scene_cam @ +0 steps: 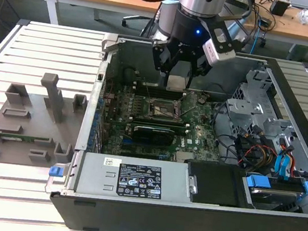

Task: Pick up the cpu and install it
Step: 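Pick up the cpu and move it towards the insertion slot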

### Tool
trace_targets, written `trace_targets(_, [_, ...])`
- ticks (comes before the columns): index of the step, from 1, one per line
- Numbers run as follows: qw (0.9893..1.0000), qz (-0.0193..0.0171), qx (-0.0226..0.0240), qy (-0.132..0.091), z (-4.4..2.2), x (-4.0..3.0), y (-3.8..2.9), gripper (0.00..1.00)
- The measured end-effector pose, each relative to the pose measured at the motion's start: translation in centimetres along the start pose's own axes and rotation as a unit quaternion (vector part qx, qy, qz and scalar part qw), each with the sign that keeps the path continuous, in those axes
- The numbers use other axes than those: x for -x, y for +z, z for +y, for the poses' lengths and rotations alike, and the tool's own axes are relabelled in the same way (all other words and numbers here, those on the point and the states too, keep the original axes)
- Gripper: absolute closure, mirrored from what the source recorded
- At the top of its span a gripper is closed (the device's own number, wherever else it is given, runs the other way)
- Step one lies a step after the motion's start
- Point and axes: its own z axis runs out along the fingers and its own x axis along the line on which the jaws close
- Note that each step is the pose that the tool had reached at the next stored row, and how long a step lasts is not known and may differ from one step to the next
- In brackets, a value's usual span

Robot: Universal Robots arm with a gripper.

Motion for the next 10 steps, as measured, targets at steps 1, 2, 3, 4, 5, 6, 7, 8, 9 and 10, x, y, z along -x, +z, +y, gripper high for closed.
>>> trace_targets(1, [1.0000, 0.0000, 0.0000, 0.000, 0.00, 0.00, 0.06, 0.45])
trace_targets(2, [1.0000, 0.0000, 0.0000, 0.000, 0.00, 0.00, 0.15, 0.45])
trace_targets(3, [1.0000, 0.0000, 0.0000, 0.000, 0.00, 0.00, 0.19, 0.45])
trace_targets(4, [1.0000, 0.0000, 0.0000, 0.000, 0.00, 0.00, 0.23, 0.45])
trace_targets(5, [1.0000, 0.0000, 0.0000, 0.000, 0.00, 0.00, 0.27, 0.45])
trace_targets(6, [1.0000, 0.0000, 0.0000, 0.000, 0.00, 0.00, 0.37, 0.45])
trace_targets(7, [1.0000, 0.0000, 0.0001, 0.000, 0.00, 0.00, 0.45, 0.45])
trace_targets(8, [1.0000, 0.0000, 0.0000, 0.000, 0.00, 0.00, 0.55, 0.45])
trace_targets(9, [1.0000, 0.0000, 0.0000, 0.000, 0.01, 0.00, 0.64, 0.45])
trace_targets(10, [1.0000, 0.0000, 0.0000, 0.000, 0.01, 0.00, 0.75, 0.45])
